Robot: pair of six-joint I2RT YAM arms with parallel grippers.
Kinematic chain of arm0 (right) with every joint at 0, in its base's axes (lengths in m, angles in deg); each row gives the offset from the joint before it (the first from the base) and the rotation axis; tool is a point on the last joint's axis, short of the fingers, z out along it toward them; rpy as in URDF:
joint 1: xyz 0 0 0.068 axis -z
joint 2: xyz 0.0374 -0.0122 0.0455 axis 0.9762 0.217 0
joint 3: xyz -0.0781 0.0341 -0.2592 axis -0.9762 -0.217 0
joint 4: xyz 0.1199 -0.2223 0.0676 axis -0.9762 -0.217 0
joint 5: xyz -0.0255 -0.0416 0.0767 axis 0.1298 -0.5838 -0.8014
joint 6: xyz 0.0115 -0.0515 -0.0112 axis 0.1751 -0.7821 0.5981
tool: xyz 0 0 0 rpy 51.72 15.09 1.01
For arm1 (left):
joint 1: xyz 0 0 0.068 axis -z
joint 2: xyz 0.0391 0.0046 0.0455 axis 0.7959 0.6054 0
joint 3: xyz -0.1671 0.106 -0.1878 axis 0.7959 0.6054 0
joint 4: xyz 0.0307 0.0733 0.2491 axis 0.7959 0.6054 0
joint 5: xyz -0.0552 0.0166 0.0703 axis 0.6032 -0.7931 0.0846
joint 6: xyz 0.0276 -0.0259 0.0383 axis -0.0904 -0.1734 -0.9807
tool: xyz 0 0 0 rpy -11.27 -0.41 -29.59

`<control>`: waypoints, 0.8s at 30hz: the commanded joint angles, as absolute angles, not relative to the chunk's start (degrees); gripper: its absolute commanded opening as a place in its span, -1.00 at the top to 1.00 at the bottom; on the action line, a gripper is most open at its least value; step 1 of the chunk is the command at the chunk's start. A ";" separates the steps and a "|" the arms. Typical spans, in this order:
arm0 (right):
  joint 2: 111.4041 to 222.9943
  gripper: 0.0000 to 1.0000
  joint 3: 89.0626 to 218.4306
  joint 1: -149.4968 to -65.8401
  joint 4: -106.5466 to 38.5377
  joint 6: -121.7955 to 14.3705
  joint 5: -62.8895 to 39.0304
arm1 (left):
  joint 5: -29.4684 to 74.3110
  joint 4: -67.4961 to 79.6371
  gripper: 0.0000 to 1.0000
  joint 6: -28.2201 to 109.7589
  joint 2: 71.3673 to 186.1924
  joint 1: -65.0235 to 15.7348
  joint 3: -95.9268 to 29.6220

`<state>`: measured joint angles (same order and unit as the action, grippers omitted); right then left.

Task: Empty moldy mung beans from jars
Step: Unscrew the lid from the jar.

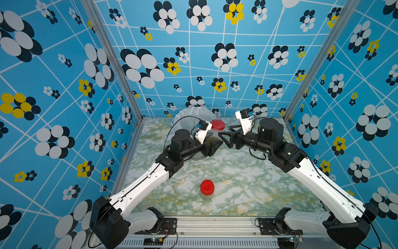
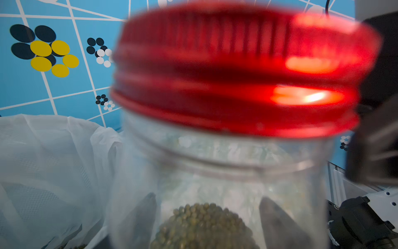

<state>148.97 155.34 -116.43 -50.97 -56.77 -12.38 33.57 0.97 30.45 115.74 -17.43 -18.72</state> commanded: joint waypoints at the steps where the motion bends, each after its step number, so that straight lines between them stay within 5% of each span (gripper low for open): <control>1: 147.55 -0.73 155.94 -116.20 -48.53 -56.84 -15.25 | 36.74 0.94 0.41 30.06 115.54 -17.51 -21.37; 24: 153.27 -0.45 160.60 -115.87 -48.89 -55.72 -18.96 | 40.97 -1.68 0.41 29.35 116.28 -17.48 -20.68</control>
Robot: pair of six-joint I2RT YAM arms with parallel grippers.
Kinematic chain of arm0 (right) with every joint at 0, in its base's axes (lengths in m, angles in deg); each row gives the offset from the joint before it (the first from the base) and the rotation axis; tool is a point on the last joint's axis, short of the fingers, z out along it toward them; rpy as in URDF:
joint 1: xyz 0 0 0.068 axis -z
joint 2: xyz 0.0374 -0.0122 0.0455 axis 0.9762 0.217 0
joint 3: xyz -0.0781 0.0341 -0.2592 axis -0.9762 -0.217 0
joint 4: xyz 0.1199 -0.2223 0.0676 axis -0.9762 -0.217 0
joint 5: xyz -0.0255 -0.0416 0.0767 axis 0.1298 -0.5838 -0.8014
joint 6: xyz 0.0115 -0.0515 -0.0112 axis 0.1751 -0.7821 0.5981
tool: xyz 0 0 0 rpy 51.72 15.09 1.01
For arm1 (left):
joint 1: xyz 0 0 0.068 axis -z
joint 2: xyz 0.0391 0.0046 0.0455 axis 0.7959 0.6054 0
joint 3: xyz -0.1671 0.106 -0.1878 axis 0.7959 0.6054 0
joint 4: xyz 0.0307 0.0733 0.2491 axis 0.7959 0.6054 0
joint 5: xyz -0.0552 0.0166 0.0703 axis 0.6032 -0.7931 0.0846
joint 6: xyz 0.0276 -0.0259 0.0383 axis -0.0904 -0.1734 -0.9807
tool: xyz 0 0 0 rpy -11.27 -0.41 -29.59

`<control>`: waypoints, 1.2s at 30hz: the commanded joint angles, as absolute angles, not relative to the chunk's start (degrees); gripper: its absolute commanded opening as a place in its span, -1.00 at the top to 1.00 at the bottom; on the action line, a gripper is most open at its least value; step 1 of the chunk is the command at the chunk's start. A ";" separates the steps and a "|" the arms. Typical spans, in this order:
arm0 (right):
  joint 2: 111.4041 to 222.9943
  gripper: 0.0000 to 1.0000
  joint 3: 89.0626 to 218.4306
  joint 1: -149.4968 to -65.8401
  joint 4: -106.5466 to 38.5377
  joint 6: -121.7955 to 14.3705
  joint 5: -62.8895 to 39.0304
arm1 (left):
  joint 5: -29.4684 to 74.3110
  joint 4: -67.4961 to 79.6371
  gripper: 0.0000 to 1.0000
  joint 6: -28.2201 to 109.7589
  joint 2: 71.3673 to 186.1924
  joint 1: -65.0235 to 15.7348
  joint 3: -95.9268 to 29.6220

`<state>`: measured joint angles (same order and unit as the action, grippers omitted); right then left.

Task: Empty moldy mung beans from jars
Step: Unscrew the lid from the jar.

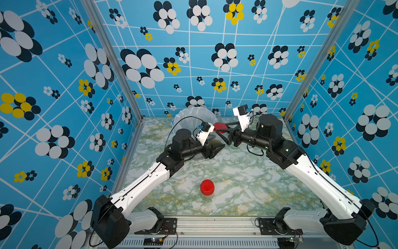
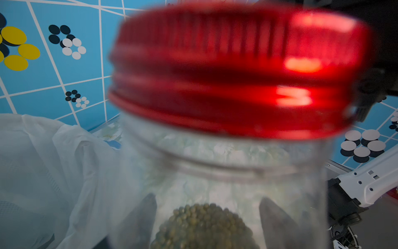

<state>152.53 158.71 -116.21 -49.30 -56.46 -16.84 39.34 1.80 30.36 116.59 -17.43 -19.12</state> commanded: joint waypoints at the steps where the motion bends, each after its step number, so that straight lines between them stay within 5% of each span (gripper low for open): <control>1: 153.62 -0.45 161.01 -115.87 -49.37 -55.75 -19.26 | 40.95 -2.03 0.41 29.35 116.20 -17.48 -20.53; 4: 154.11 -0.44 161.55 -115.63 -50.08 -55.77 -19.09 | 41.90 -3.32 0.41 29.70 116.01 -17.43 -20.15; 9: 153.43 -0.08 160.16 -115.21 -47.97 -55.46 -19.83 | 41.99 -2.96 0.41 29.64 116.28 -17.32 -20.17; 15: 152.52 -0.03 157.94 -114.93 -46.12 -57.48 -23.39 | 42.67 -3.49 0.41 29.78 115.94 -17.66 -19.29; 29: 156.43 -0.02 160.22 -110.68 -45.69 -66.50 -56.10 | 56.69 -8.46 0.42 35.03 117.32 -22.20 -18.94; 33: 157.67 -0.20 164.15 -110.70 -53.96 -71.34 -56.10 | 54.29 -5.25 0.43 33.73 117.47 -22.17 -19.98; 36: 156.77 -0.65 164.59 -110.66 -55.39 -69.66 -46.06 | 50.82 -2.95 0.44 32.40 116.91 -22.16 -20.43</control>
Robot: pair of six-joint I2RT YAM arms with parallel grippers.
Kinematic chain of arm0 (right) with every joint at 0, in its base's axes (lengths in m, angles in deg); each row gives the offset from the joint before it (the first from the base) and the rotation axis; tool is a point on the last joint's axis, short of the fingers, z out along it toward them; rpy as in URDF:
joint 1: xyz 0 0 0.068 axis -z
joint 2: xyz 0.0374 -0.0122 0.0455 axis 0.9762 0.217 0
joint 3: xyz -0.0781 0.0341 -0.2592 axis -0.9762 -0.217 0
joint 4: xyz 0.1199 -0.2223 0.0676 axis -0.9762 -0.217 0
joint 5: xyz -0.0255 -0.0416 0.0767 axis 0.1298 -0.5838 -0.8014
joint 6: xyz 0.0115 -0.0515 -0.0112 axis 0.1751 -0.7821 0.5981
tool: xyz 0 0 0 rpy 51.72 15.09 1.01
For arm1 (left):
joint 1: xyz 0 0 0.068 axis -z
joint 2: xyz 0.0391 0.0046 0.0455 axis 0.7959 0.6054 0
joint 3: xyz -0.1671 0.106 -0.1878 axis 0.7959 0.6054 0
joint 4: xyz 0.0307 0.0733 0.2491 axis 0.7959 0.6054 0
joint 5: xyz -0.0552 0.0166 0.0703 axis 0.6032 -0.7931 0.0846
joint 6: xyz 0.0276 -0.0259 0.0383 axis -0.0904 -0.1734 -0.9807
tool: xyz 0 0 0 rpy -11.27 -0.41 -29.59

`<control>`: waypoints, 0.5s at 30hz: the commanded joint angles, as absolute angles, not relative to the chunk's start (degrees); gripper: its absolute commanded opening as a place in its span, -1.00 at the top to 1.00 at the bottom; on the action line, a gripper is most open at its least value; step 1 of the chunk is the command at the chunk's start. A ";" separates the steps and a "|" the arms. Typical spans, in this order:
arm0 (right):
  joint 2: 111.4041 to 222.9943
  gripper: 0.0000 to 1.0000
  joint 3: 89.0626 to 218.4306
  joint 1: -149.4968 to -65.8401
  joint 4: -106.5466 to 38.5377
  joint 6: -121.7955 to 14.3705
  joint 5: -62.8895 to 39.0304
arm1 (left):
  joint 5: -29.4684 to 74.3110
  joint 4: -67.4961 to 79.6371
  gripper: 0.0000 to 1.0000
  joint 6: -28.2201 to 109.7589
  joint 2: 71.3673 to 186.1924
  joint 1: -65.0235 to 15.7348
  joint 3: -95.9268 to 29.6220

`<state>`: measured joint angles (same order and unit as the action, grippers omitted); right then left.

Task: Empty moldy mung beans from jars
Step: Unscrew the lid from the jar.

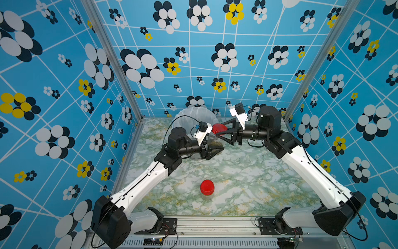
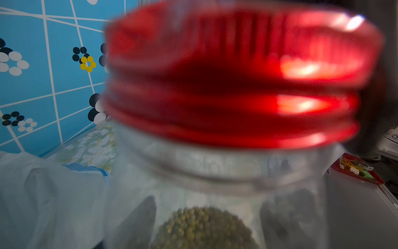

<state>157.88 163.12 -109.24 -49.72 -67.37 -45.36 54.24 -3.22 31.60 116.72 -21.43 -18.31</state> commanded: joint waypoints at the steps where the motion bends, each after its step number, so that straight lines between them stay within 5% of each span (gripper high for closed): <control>1: 156.10 -0.71 164.15 -110.68 -55.29 -69.20 -42.60 | 49.26 -2.52 0.44 32.17 116.76 -22.16 -20.44; 6: 152.17 -0.89 159.38 -110.61 -47.50 -61.50 -33.89 | 43.08 -1.04 0.44 30.99 116.30 -21.14 -20.56; 15: 156.55 -0.83 162.71 -110.64 -48.26 -56.68 -32.89 | 41.92 0.91 0.45 28.52 117.78 -19.17 -21.87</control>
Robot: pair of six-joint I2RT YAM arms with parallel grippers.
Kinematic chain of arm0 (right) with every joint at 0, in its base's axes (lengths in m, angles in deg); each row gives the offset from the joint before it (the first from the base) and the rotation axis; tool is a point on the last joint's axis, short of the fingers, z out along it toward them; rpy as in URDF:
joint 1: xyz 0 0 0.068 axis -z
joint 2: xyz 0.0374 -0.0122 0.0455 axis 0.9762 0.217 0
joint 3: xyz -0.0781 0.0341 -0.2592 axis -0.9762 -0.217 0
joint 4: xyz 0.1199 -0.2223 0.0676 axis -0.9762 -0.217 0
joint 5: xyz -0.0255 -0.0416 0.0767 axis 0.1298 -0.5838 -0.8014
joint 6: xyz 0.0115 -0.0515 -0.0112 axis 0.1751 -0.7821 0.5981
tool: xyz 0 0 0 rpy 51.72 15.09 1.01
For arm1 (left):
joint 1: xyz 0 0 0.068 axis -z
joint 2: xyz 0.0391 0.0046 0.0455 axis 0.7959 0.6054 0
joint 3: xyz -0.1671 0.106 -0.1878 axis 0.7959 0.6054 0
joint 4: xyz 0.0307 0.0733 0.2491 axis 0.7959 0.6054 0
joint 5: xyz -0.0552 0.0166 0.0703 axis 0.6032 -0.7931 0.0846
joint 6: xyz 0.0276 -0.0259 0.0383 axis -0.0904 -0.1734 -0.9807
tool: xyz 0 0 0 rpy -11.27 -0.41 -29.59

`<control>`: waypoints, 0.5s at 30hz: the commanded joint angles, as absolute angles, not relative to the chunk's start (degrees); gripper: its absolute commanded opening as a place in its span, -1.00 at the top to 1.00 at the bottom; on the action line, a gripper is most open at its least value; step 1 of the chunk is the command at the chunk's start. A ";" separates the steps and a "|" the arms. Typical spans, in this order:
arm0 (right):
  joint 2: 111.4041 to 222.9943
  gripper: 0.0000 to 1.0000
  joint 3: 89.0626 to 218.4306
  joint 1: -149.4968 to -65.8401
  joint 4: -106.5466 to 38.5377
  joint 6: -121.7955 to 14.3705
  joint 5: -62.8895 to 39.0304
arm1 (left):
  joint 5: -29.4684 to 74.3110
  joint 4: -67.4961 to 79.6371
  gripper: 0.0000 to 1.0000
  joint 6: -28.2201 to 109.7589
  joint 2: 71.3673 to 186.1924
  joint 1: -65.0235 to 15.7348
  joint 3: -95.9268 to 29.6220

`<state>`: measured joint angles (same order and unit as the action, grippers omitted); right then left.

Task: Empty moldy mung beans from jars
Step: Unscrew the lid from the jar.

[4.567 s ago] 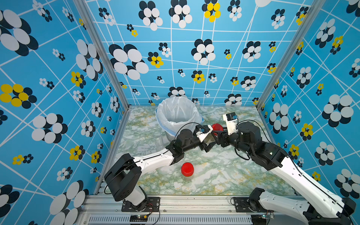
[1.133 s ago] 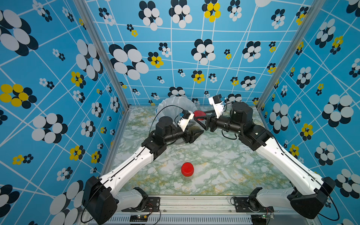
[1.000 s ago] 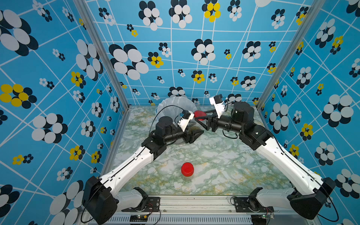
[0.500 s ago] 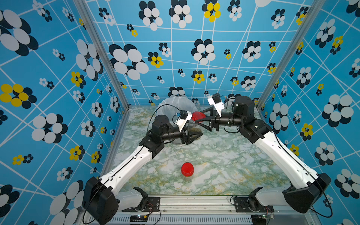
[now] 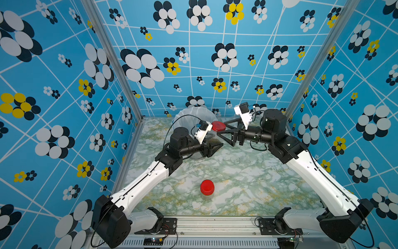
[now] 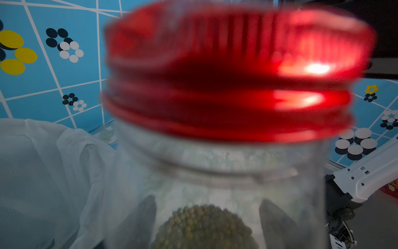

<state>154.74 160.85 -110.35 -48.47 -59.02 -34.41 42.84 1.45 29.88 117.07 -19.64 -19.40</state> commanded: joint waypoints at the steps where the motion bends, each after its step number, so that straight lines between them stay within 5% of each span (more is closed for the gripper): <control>1: 157.05 -0.80 162.93 -110.67 -48.53 -56.61 -33.13 | 41.76 1.05 0.44 28.39 117.89 -19.13 -22.05; 10: 158.72 -0.07 164.14 -110.62 -49.68 -56.35 -31.99 | 42.10 0.44 0.45 28.47 118.24 -18.75 -21.53; 15: 156.51 0.04 159.91 -110.65 -45.47 -59.40 -34.32 | 43.88 0.20 0.45 29.00 117.34 -19.58 -20.88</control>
